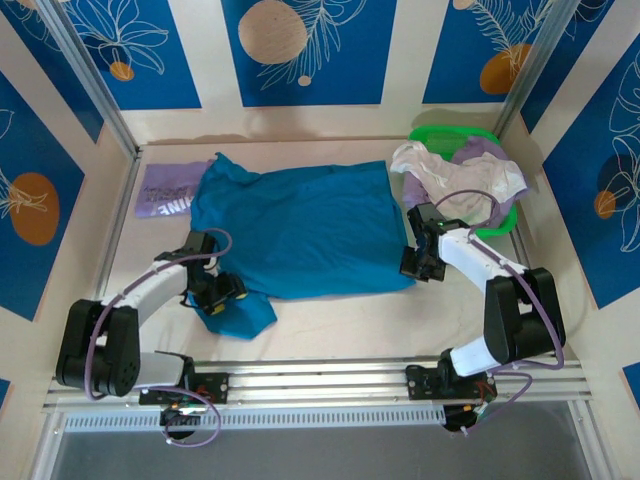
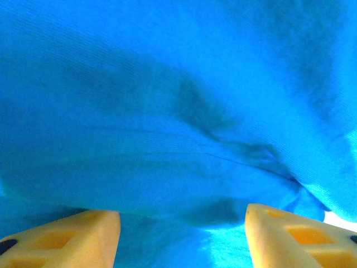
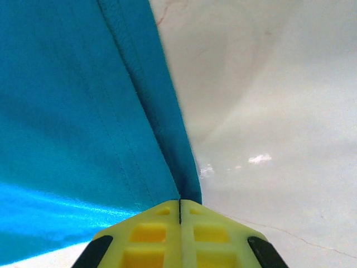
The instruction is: Fold and stack the t-shirts
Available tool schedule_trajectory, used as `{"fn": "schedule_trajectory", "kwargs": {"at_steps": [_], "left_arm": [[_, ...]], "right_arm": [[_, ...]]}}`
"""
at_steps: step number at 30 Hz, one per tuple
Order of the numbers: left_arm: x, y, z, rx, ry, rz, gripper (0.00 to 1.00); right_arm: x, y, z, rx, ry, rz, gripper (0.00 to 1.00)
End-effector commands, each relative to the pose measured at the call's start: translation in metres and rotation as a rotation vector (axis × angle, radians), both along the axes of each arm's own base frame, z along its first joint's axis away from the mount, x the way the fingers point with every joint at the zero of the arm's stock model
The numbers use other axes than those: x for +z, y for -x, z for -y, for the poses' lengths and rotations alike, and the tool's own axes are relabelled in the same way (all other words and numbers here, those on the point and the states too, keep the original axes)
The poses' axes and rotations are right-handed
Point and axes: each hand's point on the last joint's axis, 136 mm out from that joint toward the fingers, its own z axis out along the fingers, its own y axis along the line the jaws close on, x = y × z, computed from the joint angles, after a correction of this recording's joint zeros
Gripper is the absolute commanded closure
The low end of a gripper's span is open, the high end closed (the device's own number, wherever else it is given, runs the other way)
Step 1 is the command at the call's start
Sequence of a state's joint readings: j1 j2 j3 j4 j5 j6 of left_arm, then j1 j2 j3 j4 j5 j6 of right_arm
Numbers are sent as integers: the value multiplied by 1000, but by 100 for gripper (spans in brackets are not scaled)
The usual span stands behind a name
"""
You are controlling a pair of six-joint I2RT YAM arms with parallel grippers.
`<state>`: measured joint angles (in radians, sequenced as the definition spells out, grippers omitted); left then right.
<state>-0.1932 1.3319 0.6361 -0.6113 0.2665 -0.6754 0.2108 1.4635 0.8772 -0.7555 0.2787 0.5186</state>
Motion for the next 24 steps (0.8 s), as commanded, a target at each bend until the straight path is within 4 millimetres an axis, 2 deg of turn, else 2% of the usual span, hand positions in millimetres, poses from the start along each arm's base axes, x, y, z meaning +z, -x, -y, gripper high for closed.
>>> {"fn": "schedule_trajectory", "kwargs": {"at_steps": [1, 5, 7, 10, 16, 21, 24], "left_arm": [[-8, 7, -2, -7, -23, -29, 39], [-7, 7, -3, -11, -26, -31, 39], [-2, 5, -4, -11, -32, -20, 39], [13, 1, -5, -11, -42, 12, 39], [49, 3, -22, -20, -118, 48, 39], [51, 15, -27, 1, -109, 29, 38], [46, 15, -32, 41, -76, 8, 38]], "right_arm": [[-7, 8, 10, -41, 31, -52, 100], [-14, 10, 13, -38, 58, -94, 100], [-11, 12, 15, -41, 67, -92, 93], [3, 10, 13, -32, 54, -53, 83], [39, 16, 8, -16, 22, 3, 74], [60, 24, -1, -29, -50, 57, 71], [63, 28, -17, -26, -132, 64, 71]]}}
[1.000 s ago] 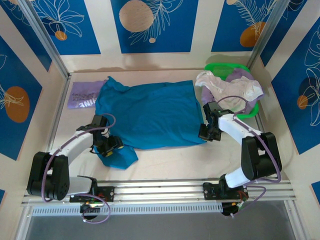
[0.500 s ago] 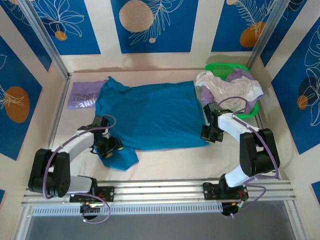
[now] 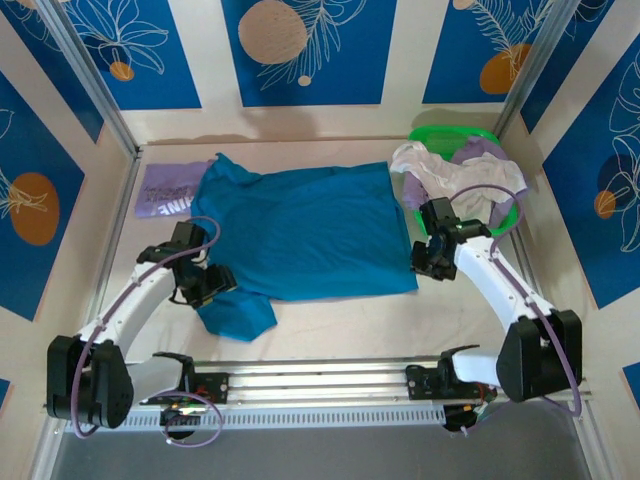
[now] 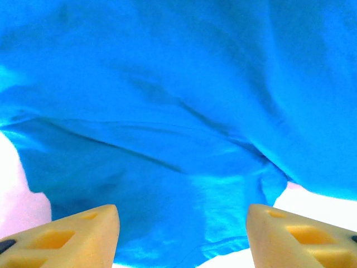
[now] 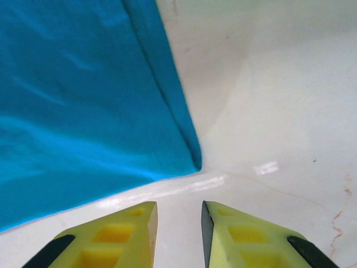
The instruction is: Fold and stack the t-shirts
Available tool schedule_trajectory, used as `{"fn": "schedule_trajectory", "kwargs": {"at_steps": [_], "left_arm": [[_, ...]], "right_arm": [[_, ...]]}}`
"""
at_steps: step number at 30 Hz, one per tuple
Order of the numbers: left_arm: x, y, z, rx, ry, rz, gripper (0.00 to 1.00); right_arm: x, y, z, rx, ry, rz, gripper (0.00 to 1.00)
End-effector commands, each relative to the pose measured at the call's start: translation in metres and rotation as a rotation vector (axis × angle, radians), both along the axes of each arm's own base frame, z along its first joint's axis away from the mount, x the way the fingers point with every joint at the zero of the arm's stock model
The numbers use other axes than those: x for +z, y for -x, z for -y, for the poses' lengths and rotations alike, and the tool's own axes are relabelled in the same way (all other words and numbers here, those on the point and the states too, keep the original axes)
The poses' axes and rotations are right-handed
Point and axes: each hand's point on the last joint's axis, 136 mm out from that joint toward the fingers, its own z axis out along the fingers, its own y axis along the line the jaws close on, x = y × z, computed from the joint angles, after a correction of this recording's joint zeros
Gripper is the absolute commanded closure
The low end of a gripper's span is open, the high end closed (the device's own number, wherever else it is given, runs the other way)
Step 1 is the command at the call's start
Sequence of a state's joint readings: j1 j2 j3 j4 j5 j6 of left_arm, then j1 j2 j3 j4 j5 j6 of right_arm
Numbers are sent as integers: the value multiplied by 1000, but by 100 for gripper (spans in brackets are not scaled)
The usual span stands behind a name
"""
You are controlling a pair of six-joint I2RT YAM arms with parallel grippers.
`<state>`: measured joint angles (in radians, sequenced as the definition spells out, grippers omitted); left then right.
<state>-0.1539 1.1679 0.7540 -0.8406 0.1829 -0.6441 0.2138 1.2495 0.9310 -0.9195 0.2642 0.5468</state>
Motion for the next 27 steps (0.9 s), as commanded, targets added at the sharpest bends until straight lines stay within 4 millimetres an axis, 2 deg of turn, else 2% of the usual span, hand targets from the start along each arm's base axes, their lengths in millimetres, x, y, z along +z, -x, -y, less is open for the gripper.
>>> {"fn": "schedule_trajectory", "kwargs": {"at_steps": [1, 3, 6, 11, 13, 16, 19, 27], "left_arm": [[-8, 14, -12, 28, 5, -74, 38], [-11, 9, -21, 57, 15, -82, 38], [-12, 1, -37, 91, 14, -91, 39], [-16, -11, -56, 133, 22, -109, 41], [-20, -10, -59, 127, 15, -133, 41], [-29, -6, -76, 133, -76, -163, 45], [-30, -12, -78, 144, -82, -153, 49], [-50, -7, -84, 145, -106, -218, 56]], "right_arm": [[4, 12, -24, 6, -116, -34, 71], [1, 14, -39, 17, -166, -45, 70], [-10, 14, -51, 20, -189, -73, 70], [-24, 9, -53, -11, -186, -84, 69], [-28, 7, -57, -14, -199, -91, 69], [-33, 4, -62, -18, -210, -107, 69], [-39, 3, -62, -33, -210, -121, 69], [-42, -2, -54, -59, -203, -115, 69]]}}
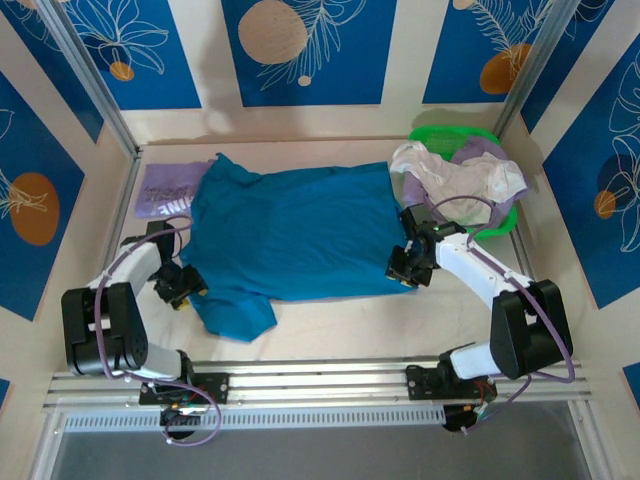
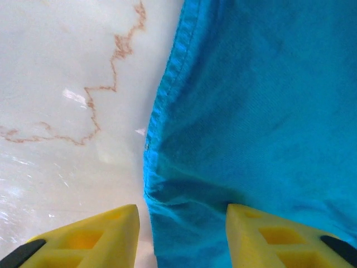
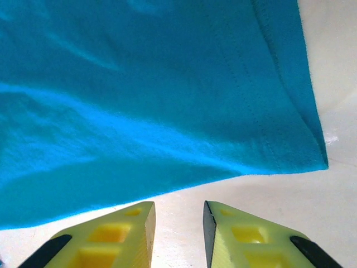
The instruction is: Fold and stack the t-shirts
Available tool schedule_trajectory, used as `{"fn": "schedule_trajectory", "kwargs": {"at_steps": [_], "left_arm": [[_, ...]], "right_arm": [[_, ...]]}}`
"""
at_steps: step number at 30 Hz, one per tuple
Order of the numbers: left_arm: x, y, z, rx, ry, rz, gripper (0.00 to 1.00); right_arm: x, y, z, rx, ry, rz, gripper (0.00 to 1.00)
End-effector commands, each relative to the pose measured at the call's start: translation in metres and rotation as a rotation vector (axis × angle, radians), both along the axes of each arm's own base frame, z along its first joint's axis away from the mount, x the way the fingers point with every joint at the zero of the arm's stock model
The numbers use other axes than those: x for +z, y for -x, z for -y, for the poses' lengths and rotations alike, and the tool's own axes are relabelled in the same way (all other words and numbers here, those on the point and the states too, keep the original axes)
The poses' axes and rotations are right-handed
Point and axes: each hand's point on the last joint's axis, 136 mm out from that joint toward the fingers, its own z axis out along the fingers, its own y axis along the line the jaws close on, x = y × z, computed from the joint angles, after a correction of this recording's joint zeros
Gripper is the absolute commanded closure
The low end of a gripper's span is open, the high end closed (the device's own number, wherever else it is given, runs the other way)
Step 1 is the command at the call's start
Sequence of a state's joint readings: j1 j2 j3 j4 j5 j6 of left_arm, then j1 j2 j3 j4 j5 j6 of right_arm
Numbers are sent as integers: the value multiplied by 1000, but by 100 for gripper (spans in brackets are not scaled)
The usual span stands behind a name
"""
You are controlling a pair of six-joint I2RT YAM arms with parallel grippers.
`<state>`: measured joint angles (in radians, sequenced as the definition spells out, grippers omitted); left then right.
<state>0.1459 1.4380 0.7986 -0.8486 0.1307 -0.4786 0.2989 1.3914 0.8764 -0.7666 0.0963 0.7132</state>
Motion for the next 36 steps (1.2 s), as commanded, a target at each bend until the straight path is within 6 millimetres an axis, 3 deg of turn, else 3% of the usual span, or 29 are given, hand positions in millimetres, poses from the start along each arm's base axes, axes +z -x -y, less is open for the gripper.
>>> {"fn": "schedule_trajectory", "kwargs": {"at_steps": [1, 5, 12, 20, 32, 36], "left_arm": [[-11, -1, -9, -1, -20, -38, 56], [-15, -4, -7, -17, 7, -65, 52], [7, -2, -19, 46, -12, 5, 51], [1, 2, -12, 31, 44, -35, 64], [-15, 6, 9, -46, 68, -108, 67], [-18, 7, 10, -57, 62, -116, 76]], "right_arm": [[-2, -1, -2, -20, -26, -7, 69], [-3, -1, -1, -11, -29, -17, 69], [4, -2, 6, -33, -47, 1, 69], [10, -5, 10, -32, -55, 13, 69], [1, 4, 26, -68, -27, -19, 69], [-6, 10, 32, -70, 16, -40, 68]]}}
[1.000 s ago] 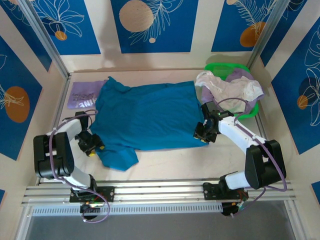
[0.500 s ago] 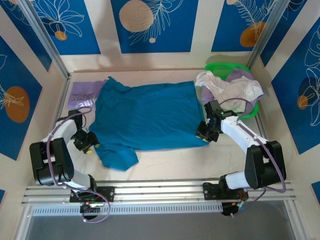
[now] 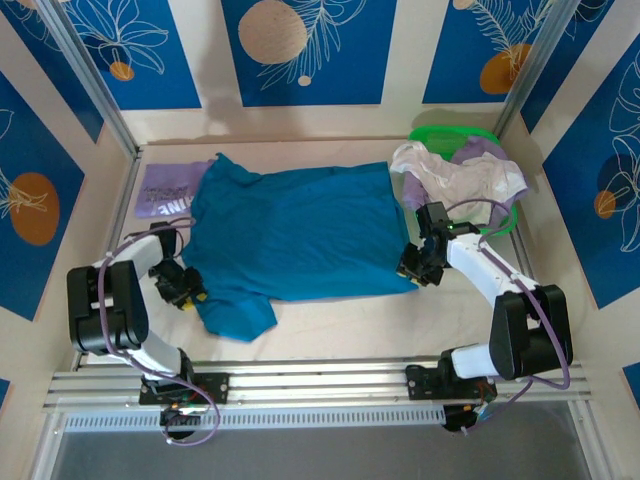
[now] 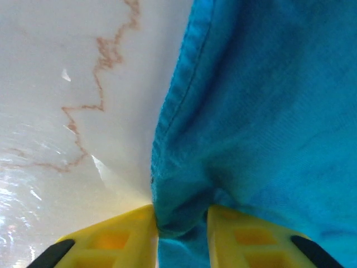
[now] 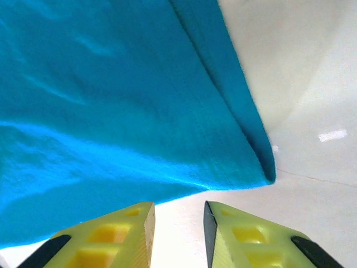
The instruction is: Fold and stack the t-shirts
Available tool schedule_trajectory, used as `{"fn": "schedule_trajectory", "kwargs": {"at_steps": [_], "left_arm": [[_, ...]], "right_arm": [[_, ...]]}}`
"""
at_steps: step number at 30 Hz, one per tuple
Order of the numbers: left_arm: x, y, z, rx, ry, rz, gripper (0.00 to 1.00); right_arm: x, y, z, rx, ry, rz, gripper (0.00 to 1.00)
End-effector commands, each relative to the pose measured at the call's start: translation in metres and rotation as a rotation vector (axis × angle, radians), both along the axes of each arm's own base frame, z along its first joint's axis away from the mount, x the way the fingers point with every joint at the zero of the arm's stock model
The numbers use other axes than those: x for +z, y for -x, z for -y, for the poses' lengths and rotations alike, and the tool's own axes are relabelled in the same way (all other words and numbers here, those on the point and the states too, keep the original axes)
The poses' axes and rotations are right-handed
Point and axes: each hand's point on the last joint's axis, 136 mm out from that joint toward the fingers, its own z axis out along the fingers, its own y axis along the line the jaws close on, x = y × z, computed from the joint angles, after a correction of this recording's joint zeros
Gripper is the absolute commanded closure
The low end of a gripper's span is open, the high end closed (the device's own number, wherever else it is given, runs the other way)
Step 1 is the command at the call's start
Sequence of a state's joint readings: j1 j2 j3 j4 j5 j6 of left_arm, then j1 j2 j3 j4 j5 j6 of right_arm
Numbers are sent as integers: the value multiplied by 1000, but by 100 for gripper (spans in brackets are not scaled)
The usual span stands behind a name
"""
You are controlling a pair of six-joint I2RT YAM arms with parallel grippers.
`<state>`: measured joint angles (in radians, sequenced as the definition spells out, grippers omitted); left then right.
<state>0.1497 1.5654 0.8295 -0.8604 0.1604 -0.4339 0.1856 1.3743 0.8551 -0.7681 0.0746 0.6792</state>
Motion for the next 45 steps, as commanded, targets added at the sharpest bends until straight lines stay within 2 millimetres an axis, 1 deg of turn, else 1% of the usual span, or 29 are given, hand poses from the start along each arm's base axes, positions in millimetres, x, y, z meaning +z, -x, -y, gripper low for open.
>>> {"fn": "schedule_trajectory", "kwargs": {"at_steps": [1, 4, 6, 7, 13, 17, 22, 27, 32, 36, 39, 45], "left_arm": [[-2, 5, 5, -19, 15, -24, 79], [0, 3, 4, -23, 8, -19, 90], [3, 2, 1, -25, -11, -8, 99], [6, 1, -2, -26, -24, 1, 100], [27, -5, -18, -57, -89, 16, 100], [35, -11, -21, -40, -68, 32, 100], [34, -12, -16, -36, -25, 29, 100], [31, -10, -18, -31, -22, 21, 100], [35, -15, -22, -17, -9, 31, 100], [46, -22, -29, -15, -24, 55, 100], [51, -23, -29, -40, -18, 33, 100], [46, -22, -28, -59, 2, 5, 100]], "right_arm": [[-6, 14, 8, 5, 46, -41, 68], [-12, 16, 13, -5, 82, -51, 68], [-16, 17, 16, -15, 103, -50, 68], [-17, 18, 16, -16, 107, -52, 68], [-15, 22, 16, -14, 140, -52, 66], [-17, 31, 17, -23, 151, -61, 66], [-26, 37, 10, -16, 141, -91, 66], [-32, 37, 10, -4, 168, -103, 66], [-41, 34, 12, 2, 193, -102, 66], [-49, 34, 15, 3, 221, -119, 66], [-48, 34, 15, 10, 232, -119, 66], [-52, 36, 11, 18, 219, -138, 67]]}}
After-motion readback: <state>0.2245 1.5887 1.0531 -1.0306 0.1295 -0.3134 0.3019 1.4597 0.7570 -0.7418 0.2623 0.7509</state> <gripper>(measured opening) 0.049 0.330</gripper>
